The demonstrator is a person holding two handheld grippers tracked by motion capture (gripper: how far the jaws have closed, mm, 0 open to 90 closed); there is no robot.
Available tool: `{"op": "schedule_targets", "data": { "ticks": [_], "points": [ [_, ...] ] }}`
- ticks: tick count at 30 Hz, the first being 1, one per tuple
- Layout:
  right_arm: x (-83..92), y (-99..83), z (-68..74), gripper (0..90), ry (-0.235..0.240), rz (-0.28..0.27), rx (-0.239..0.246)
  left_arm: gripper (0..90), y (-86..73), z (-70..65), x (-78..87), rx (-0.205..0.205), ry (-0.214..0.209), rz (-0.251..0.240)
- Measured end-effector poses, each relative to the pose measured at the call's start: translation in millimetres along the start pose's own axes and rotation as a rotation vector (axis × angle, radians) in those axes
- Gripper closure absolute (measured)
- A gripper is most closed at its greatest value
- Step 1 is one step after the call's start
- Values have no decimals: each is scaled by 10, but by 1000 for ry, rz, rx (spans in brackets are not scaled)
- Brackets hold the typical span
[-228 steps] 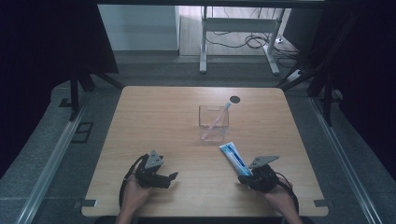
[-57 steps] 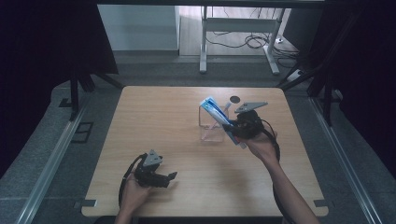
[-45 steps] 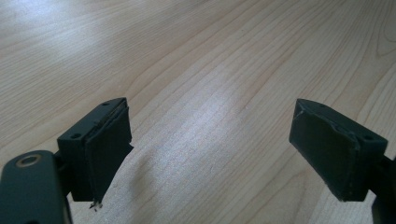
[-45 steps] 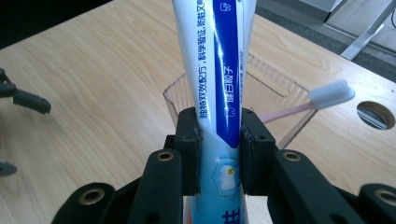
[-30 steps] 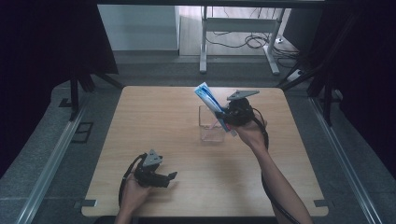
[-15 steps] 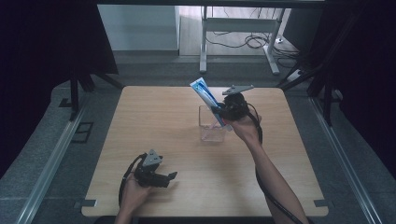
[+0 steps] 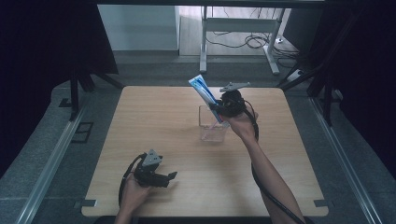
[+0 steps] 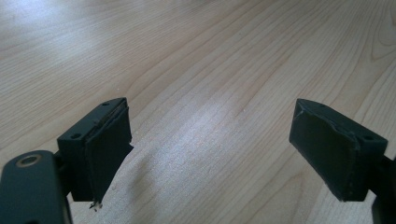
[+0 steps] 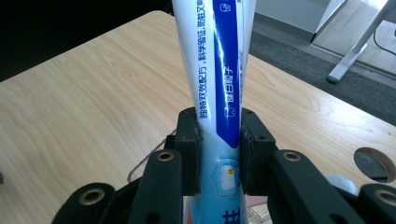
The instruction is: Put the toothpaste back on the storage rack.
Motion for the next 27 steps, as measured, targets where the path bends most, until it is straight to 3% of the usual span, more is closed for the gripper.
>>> {"op": "schedule_targets", "data": {
  "ticks": [14,27],
  "points": [
    [-179,55,-31,732,-6,-8,6,131,-3,3,0,4,-2,0],
    [-370,-69,-47,730,-6,22,17,131,-5,1,-6,3,-4,1]
  ]
}}
Point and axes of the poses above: each handheld gripper's, and its own axes: x roughly backward along the jaws, y roughly out of its top, z roughly to its left, the point moved 8 cm from there along -x, roughly forward along the jaws, and after that the axes turned 5 degrees about z, right-handed, at the moved point
